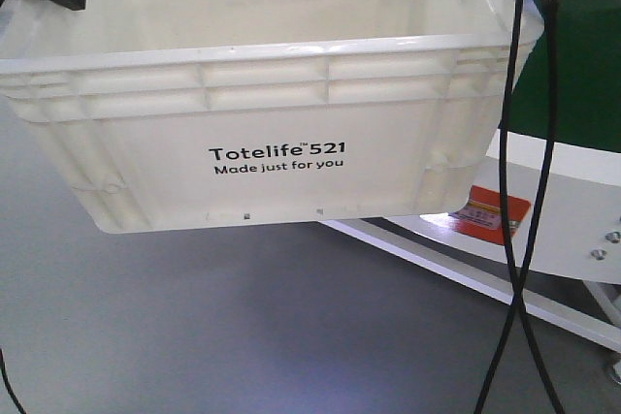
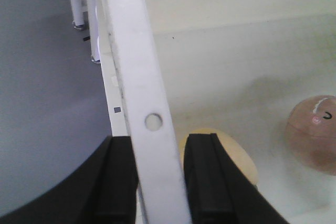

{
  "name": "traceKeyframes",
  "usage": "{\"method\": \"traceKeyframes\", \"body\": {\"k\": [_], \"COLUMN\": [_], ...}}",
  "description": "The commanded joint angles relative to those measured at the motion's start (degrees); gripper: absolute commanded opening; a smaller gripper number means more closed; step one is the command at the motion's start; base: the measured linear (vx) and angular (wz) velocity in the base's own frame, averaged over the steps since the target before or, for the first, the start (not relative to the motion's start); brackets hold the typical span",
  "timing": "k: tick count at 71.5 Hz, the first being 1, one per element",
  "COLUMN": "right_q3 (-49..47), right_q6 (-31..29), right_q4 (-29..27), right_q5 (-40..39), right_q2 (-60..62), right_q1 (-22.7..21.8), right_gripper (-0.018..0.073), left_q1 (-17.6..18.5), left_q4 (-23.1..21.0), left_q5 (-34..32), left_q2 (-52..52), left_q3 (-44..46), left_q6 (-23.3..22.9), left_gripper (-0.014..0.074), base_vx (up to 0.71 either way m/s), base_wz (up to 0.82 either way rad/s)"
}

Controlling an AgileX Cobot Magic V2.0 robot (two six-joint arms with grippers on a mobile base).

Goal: Place moving items into box and shelve
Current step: 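Hold the crate with both grippers while the base drives away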

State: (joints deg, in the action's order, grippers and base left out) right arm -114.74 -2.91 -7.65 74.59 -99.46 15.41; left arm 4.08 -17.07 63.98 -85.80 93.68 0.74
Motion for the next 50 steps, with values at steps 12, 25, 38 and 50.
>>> {"method": "traceKeyframes", "body": {"k": [12,25,38,50], "right_q3": [-2.5,-2.5,-2.5,-2.5], "right_q6": [-2.0,-2.0,-2.0,-2.0], "right_q4": [-9.2,-9.2,-9.2,-9.2], "right_q5": [-4.3,-4.3,-4.3,-4.3], "right_q2": [3.9,3.9,3.9,3.9], "right_q1": [1.4,1.4,1.4,1.4], "right_gripper": [-0.0010,-0.0010,-0.0010,-0.0010], "left_q1": [1.5,1.5,1.5,1.5], "left_q4": [-12.2,-12.2,-12.2,-12.2], "left_q5": [-7.8,-7.8,-7.8,-7.8], "left_q2": [2.9,2.9,2.9,2.9], "left_q3": [2.7,2.7,2.7,2.7], "left_q6": [0.5,0.5,0.5,0.5], "left_gripper": [-0.0017,-0.0017,-0.0017,-0.0017], "base_vx": [-0.07,-0.06,-0.04,-0.01], "base_wz": [0.56,0.59,0.60,0.62]}}
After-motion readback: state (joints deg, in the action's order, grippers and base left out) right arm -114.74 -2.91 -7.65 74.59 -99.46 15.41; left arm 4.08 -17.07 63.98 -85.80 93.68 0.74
